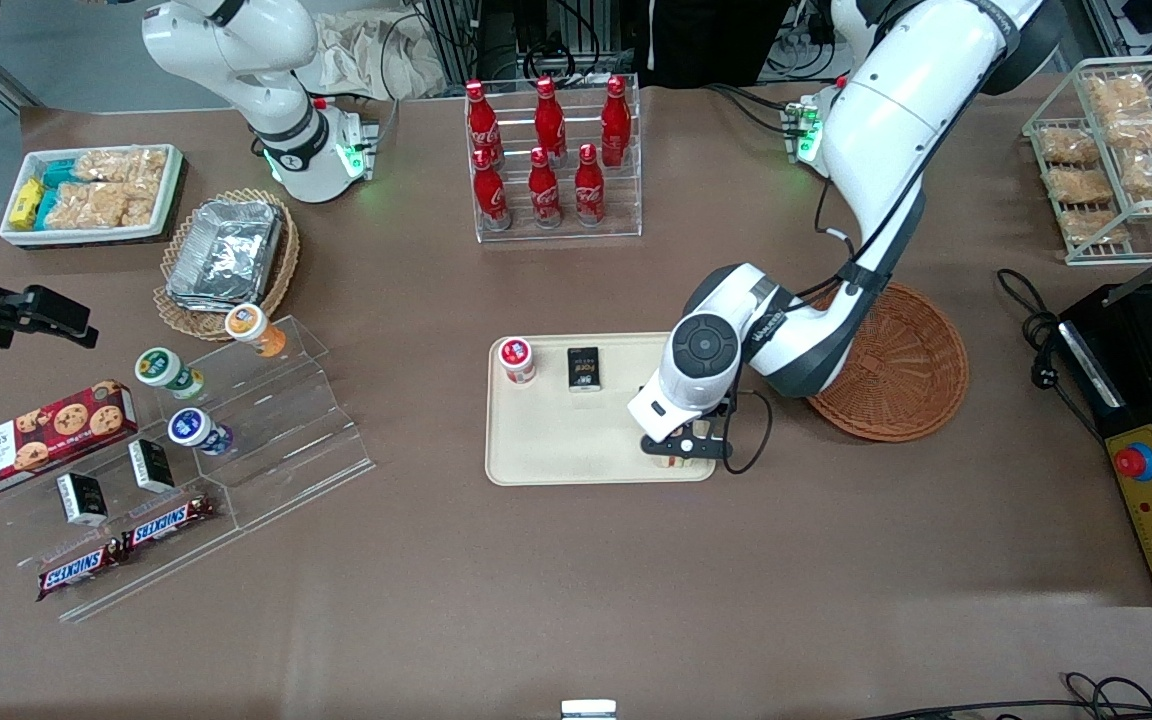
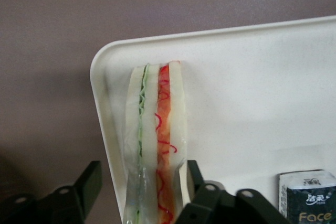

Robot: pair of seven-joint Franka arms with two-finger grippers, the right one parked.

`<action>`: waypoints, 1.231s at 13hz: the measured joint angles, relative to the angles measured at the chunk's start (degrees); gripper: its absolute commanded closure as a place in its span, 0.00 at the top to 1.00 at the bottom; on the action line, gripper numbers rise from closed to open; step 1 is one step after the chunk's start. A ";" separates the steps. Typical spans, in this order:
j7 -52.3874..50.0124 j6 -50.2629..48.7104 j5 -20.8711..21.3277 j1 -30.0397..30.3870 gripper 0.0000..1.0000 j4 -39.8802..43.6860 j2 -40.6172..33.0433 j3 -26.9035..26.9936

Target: Place sandwich from basket to tray

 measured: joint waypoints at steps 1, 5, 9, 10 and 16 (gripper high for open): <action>-1.39 0.03 0.00 0.05 1.00 0.41 -0.13 0.00; -3.80 -2.16 -0.62 1.78 1.00 3.37 -5.38 0.20; -1.82 -10.48 -4.34 8.42 1.00 4.03 -17.32 0.74; 0.41 -12.78 -6.37 8.92 1.00 4.04 -20.22 2.38; 31.49 -29.34 -14.66 6.83 1.00 3.49 -36.26 22.65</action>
